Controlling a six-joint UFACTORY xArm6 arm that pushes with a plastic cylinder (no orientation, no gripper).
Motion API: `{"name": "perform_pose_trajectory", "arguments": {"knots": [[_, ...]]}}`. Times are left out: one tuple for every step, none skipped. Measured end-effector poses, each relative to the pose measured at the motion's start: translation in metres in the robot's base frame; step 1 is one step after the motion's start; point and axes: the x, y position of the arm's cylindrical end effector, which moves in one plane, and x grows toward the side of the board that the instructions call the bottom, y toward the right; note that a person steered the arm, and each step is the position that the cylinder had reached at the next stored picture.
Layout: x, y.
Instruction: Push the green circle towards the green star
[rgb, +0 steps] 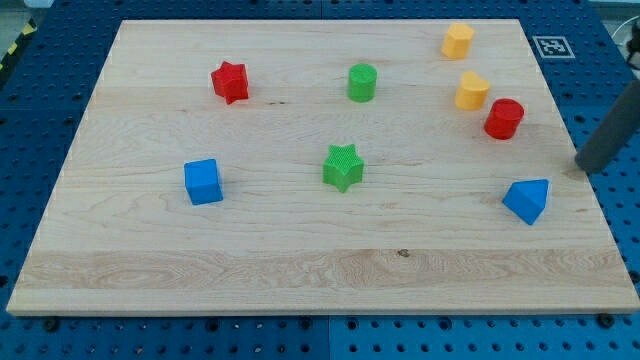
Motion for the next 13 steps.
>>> {"name": "perform_pose_trajectory", "arguments": {"knots": [[0.0,-0.038],[-0.009,-0.072],[-0.03,-0.113],[-0.047,-0.151],[-0.052,-0.185],[-0.066,-0.225],[-0.089,-0.256],[-0.117,-0.268],[-0.138,-0.279],[-0.161,-0.284],[-0.185,-0.281],[-0.195,-0.262],[-0.183,-0.24]]}}
